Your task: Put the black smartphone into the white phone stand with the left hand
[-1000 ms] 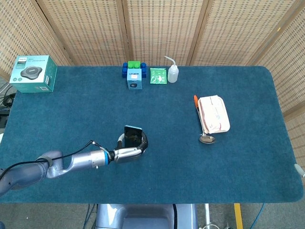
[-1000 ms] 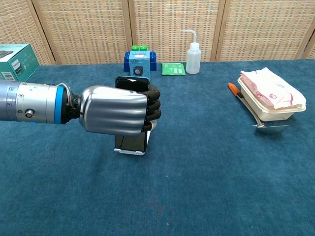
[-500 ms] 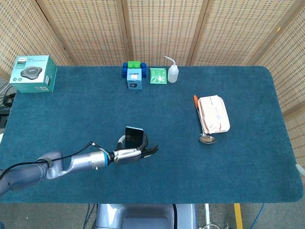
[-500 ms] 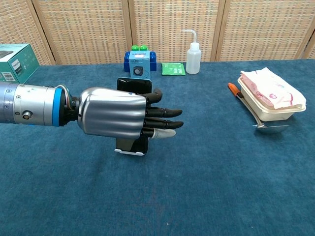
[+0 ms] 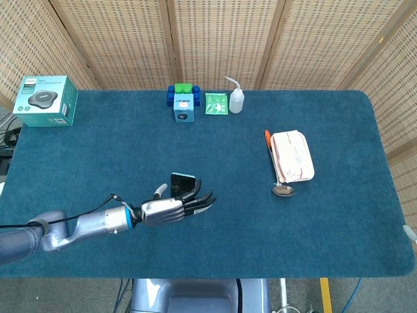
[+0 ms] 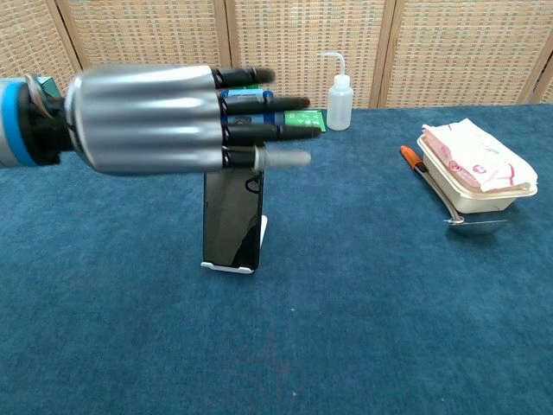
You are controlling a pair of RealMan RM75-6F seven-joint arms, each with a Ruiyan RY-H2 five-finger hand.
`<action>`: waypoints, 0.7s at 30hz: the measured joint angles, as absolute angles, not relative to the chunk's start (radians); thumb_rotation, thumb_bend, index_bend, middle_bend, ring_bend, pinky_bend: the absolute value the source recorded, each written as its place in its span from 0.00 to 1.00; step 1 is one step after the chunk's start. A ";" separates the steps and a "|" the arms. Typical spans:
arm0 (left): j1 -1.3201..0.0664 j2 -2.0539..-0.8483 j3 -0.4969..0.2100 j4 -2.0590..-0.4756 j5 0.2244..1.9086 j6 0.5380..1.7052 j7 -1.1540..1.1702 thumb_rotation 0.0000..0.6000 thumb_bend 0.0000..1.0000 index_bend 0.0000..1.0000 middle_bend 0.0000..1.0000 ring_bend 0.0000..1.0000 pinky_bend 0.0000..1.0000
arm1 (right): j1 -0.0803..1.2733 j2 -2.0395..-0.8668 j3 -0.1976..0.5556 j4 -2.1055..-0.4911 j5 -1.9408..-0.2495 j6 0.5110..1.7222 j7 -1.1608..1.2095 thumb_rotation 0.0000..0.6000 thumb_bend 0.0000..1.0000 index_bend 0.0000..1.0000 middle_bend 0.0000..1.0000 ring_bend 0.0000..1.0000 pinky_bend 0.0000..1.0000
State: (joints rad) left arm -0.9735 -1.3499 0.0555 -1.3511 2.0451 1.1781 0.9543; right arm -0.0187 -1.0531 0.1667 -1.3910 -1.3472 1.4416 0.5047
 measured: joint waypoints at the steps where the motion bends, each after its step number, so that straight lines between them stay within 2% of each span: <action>1: -0.951 -1.332 0.051 -1.368 2.036 1.229 0.922 1.00 0.00 0.00 0.00 0.00 0.17 | -0.019 -1.053 0.166 -1.393 -1.350 1.444 0.502 1.00 0.26 0.00 0.00 0.00 0.00; 7: -0.805 -1.272 0.036 -1.422 1.927 1.438 0.691 1.00 0.00 0.00 0.00 0.00 0.14 | -0.019 -1.052 0.161 -1.410 -1.363 1.454 0.476 1.00 0.26 0.00 0.00 0.00 0.00; 16: -0.541 -1.273 0.023 -1.457 1.566 1.529 0.242 1.00 0.00 0.00 0.00 0.00 0.03 | -0.015 -1.055 0.154 -1.437 -1.374 1.465 0.422 1.00 0.26 0.00 0.00 0.00 0.00; 21: -0.391 -1.256 0.025 -1.559 1.408 1.562 0.164 1.00 0.00 0.00 0.00 0.00 0.00 | -0.016 -1.063 0.156 -1.439 -1.372 1.477 0.392 1.00 0.26 0.00 0.00 0.00 0.00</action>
